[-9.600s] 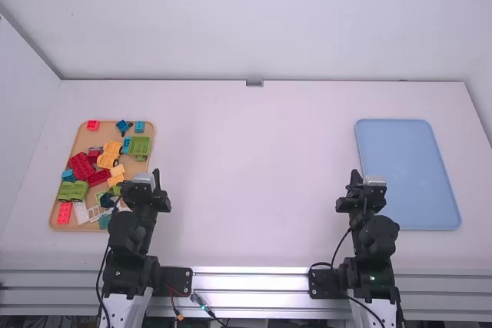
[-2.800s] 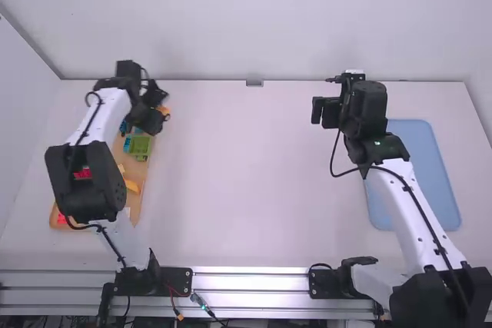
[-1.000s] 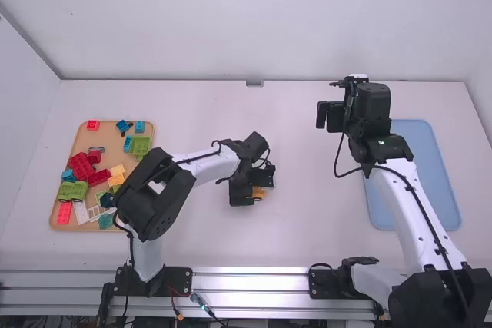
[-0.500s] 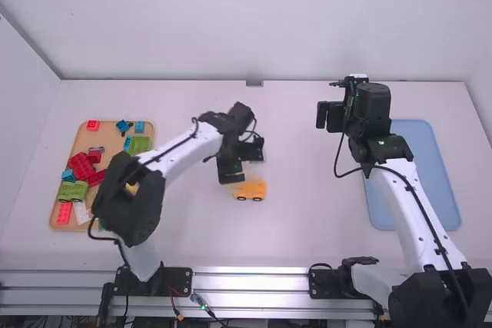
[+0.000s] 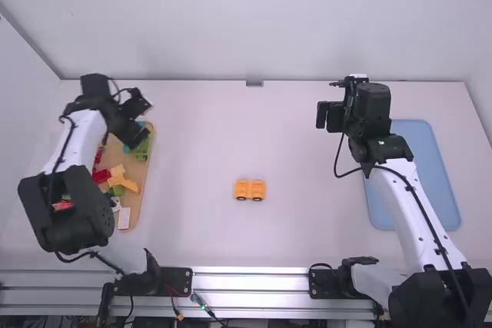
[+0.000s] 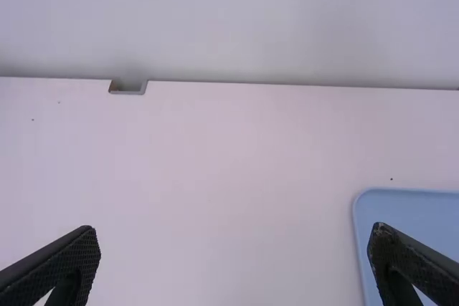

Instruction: Assemble lego blocks to make yellow taxi

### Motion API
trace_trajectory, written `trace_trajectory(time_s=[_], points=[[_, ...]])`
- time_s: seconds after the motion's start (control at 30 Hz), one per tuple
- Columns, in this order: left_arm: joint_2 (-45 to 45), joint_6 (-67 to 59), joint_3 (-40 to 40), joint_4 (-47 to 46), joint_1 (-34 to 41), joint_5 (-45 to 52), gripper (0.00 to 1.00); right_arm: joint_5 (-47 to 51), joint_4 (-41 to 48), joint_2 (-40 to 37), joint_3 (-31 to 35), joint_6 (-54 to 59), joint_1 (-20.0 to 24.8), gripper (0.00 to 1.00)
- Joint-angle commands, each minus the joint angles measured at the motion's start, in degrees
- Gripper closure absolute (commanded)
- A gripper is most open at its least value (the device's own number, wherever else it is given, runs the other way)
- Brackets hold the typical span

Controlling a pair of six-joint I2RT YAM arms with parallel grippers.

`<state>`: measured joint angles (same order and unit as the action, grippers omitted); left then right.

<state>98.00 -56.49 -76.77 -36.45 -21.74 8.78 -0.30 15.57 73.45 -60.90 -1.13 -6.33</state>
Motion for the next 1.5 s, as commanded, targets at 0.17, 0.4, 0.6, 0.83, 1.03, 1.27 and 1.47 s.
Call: trace_trajectory(time_s=[0.17,0.4,0.6,0.83,1.03,1.27,1.47], points=[[5.6,-14.19,0.37,-1.88,-9.51,6.29,0.01,0.13,-0.26,0.28,-2.12,-0.79,-0.13,0.01],[9.44,-25.62,0.26,-2.47,-9.73,-1.97,0.01,0.15,-0.22,0.28,-2.12,-5.07,-0.09,0.01],[12.02,-28.04,0.28,-0.87,-10.43,-2.23,0.03,0.15,-0.11,0.28,-2.12,-5.09,-0.9,0.01],[15.67,-28.65,0.28,-0.2,-10.58,-2.4,0.09,0.2,-0.42,0.28,-2.12,-5.07,-2.47,0.01],[16.0,-28.89,0.28,-2.1,-11.02,-2.19,0.13,0.31,-1.62,0.28,-2.12,-5.07,-3.76,0.01],[16.46,-27.1,0.28,-2.16,-10.99,-2.14,0.19,0.35,-1.77,0.28,-2.12,-5.09,-4.13,0.01],[16.17,-26.49,-0.96,-5.44,-11.08,0.94,0.15,0.35,-1.81,0.28,-2.12,-5.07,-4.2,0.01]])
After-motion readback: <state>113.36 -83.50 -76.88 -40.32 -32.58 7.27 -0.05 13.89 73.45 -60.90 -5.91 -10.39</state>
